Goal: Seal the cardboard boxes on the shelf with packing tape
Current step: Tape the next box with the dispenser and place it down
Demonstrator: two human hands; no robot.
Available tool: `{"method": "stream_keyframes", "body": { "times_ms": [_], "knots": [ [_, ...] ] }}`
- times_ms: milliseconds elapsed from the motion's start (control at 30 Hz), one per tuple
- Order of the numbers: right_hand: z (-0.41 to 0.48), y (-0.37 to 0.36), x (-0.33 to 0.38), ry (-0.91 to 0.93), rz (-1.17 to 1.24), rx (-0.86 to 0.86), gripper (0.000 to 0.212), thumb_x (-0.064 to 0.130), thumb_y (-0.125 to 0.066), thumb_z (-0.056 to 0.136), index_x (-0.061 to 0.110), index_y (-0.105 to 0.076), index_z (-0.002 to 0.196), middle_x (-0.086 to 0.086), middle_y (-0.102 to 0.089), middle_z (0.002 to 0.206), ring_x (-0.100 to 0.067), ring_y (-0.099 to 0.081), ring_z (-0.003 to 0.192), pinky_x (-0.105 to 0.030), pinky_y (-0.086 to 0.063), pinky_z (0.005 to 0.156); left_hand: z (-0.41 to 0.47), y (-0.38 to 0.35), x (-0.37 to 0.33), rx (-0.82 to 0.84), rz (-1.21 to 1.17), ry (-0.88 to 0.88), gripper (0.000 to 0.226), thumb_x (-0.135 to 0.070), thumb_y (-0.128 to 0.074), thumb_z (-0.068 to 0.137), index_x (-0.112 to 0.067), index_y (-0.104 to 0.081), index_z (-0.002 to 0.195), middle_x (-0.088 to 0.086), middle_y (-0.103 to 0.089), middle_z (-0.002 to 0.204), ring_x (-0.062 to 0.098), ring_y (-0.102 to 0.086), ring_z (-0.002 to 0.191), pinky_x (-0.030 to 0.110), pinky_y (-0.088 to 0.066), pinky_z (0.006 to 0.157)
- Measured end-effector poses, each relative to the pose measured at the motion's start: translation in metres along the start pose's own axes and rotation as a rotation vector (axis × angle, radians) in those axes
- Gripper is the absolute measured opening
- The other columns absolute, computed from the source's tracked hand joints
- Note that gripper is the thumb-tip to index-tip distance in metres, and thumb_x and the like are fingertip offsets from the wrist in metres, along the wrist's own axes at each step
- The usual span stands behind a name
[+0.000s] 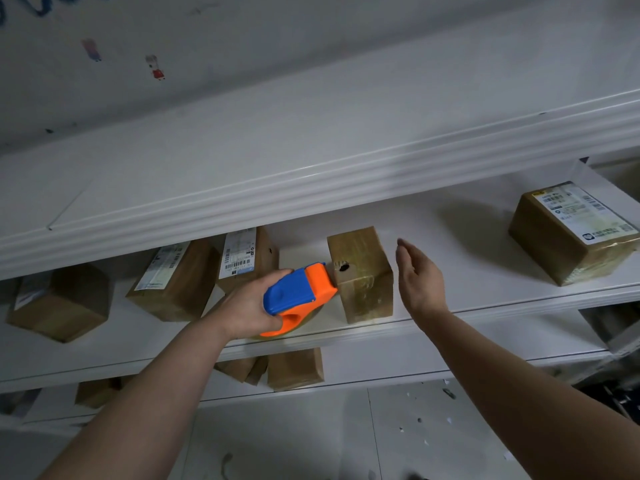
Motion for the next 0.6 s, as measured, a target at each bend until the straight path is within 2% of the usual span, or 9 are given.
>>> {"method": "stream_keyframes", "body": {
  "times_ms": [67, 133, 167, 233, 333, 400, 467, 533, 600],
  "knots": [
    [-0.017, -0.007, 0.036, 0.281, -0.102, 0.074, 0.050, 0.042, -0.040, 0.101, 0.019, -0.041, 0.145, 0.003, -0.036, 0.152, -0.014, -0.026, 0.143, -0.023, -0.020, 0.113, 0.002, 0.000, 0.000, 0.009, -0.002, -0.001, 0.077, -0.028, -0.070, 0.062, -0.059, -0.038, 0.125, -0.014, -0.061, 0.106, 0.006, -0.059, 0.098, 0.034, -0.052, 0.088],
    [-0.035, -0.034, 0.045, 0.591, -0.589, 0.232, 0.061, 0.054, -0.032, 0.097, 0.025, -0.026, 0.150, 0.006, -0.016, 0.159, -0.013, 0.000, 0.147, -0.035, -0.004, 0.118, 0.002, 0.000, 0.000, 0.016, 0.002, -0.001, 0.082, -0.028, -0.071, 0.062, -0.049, -0.039, 0.134, -0.015, -0.060, 0.108, 0.006, -0.059, 0.099, 0.034, -0.052, 0.089],
    [-0.039, -0.046, 0.040, 0.681, -0.792, 0.288, 0.064, 0.056, -0.031, 0.096, 0.025, -0.020, 0.152, 0.006, -0.012, 0.160, -0.011, 0.008, 0.146, -0.040, 0.002, 0.118, 0.002, -0.001, 0.000, 0.017, 0.006, -0.007, 0.080, -0.027, -0.071, 0.063, -0.049, -0.039, 0.133, -0.014, -0.060, 0.107, 0.007, -0.059, 0.098, 0.034, -0.052, 0.088],
    [-0.040, -0.049, 0.037, 0.717, -0.942, 0.285, 0.064, 0.052, -0.035, 0.097, 0.024, -0.020, 0.152, 0.004, -0.017, 0.160, -0.013, 0.005, 0.145, -0.049, 0.003, 0.117, 0.002, -0.001, 0.000, 0.017, 0.007, -0.019, 0.076, -0.023, -0.073, 0.066, -0.053, -0.039, 0.127, -0.011, -0.060, 0.104, 0.008, -0.060, 0.096, 0.034, -0.052, 0.085],
    [-0.048, -0.054, 0.051, 0.840, -0.973, 0.220, 0.059, 0.050, -0.035, 0.091, 0.024, -0.042, 0.144, 0.002, -0.043, 0.149, -0.021, -0.030, 0.142, -0.059, -0.020, 0.112, 0.002, 0.000, 0.002, 0.011, 0.009, -0.016, 0.077, -0.022, -0.074, 0.066, -0.057, -0.035, 0.123, -0.012, -0.059, 0.106, 0.008, -0.059, 0.097, 0.034, -0.052, 0.086],
    [-0.053, -0.062, 0.049, 0.897, -0.976, 0.240, 0.059, 0.047, -0.042, 0.088, 0.025, -0.044, 0.143, 0.004, -0.050, 0.143, -0.021, -0.042, 0.136, -0.058, -0.026, 0.108, 0.002, -0.001, 0.004, 0.010, 0.006, -0.010, 0.080, -0.026, -0.072, 0.063, -0.058, -0.036, 0.126, -0.014, -0.059, 0.106, 0.007, -0.059, 0.097, 0.035, -0.053, 0.087],
    [-0.054, -0.065, 0.050, 0.920, -0.939, 0.256, 0.061, 0.044, -0.053, 0.086, 0.025, -0.044, 0.143, 0.003, -0.052, 0.142, -0.020, -0.044, 0.135, -0.058, -0.024, 0.109, 0.002, -0.002, 0.008, 0.016, 0.007, 0.005, 0.082, -0.029, -0.072, 0.061, -0.053, -0.037, 0.132, -0.016, -0.059, 0.106, 0.006, -0.059, 0.098, 0.036, -0.053, 0.088],
    [-0.051, -0.056, 0.058, 0.906, -0.818, 0.222, 0.058, 0.046, -0.048, 0.087, 0.026, -0.043, 0.141, 0.002, -0.050, 0.144, -0.020, -0.040, 0.138, -0.060, -0.022, 0.112, 0.003, -0.003, 0.012, 0.017, 0.006, 0.012, 0.086, -0.030, -0.072, 0.061, -0.051, -0.036, 0.136, -0.017, -0.059, 0.107, 0.006, -0.059, 0.098, 0.037, -0.053, 0.089],
    [-0.036, -0.039, 0.055, 0.658, -0.551, 0.211, 0.063, 0.049, -0.048, 0.091, 0.025, -0.033, 0.147, -0.002, -0.032, 0.155, -0.020, -0.024, 0.145, -0.052, -0.017, 0.115, 0.003, -0.005, 0.012, 0.018, -0.001, 0.001, 0.084, -0.029, -0.072, 0.062, -0.052, -0.036, 0.134, -0.015, -0.060, 0.106, 0.006, -0.060, 0.097, 0.035, -0.053, 0.087]
  ]
}}
Point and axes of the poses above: each hand's wrist, its own z-axis towards the middle knuckle, its own y-axis out of the back of the hand, x = y × z, the point moved 8 cm from there along z, towards the middle knuckle
